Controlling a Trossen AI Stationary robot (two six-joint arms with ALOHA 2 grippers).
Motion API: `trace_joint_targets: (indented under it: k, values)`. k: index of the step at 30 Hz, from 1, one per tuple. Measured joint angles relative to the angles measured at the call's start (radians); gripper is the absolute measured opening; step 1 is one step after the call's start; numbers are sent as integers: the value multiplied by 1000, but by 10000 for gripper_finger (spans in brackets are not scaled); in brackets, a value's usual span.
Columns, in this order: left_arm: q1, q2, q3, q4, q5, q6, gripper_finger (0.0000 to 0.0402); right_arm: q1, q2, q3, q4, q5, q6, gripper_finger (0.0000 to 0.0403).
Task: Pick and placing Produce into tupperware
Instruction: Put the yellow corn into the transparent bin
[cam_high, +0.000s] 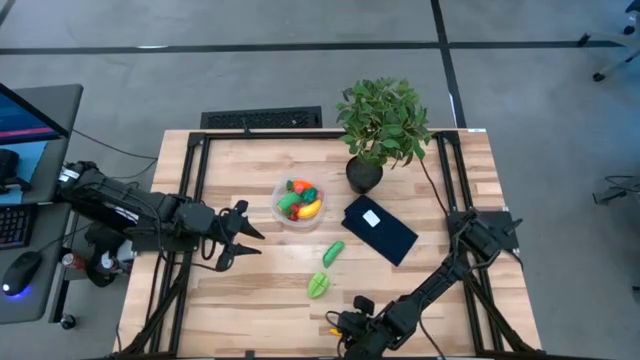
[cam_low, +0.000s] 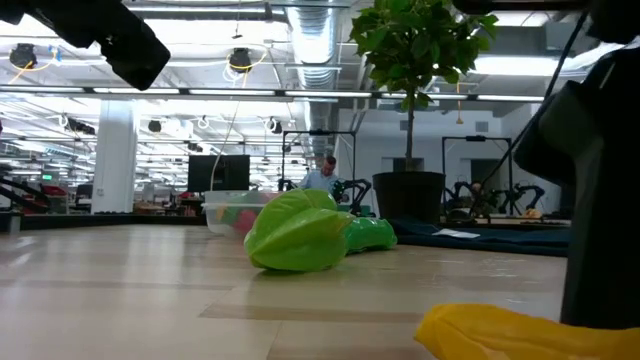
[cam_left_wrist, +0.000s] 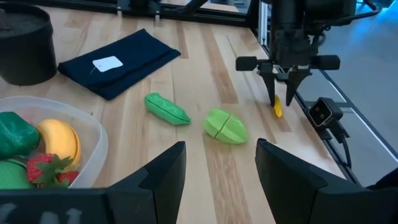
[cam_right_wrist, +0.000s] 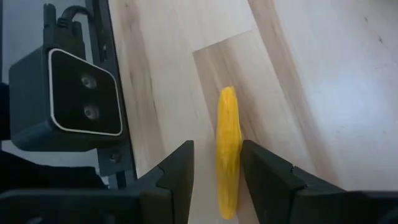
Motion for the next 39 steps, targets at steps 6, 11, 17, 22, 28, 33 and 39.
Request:
trace_joint_targets:
  k: [6, 11, 17, 22, 28, 33, 39]
  values:
    - [0, 0, 0, 17, -16, -2, 183, -7, 1, 0, -13, 11, 7, 127]
    - [0, 0, 0, 17, -51, -6, 183, -8, 2, 0, -23, 13, 16, 112]
    - [0, 0, 0, 17, -51, -6, 183, -8, 3, -1, -30, 15, 34, 76]
    - [0, 0, 0, 17, -51, -6, 183, -9, 3, -1, -34, 16, 34, 54]
    - [0, 0, 0, 16, -51, -6, 183, -14, 3, -2, -39, 14, 51, 35]
    - [0, 0, 0, 16, -51, -7, 183, -24, 4, 1, -75, 6, 121, 21]
    - [0, 0, 0, 16, -51, -7, 183, -25, 4, -2, -51, -11, 80, 29]
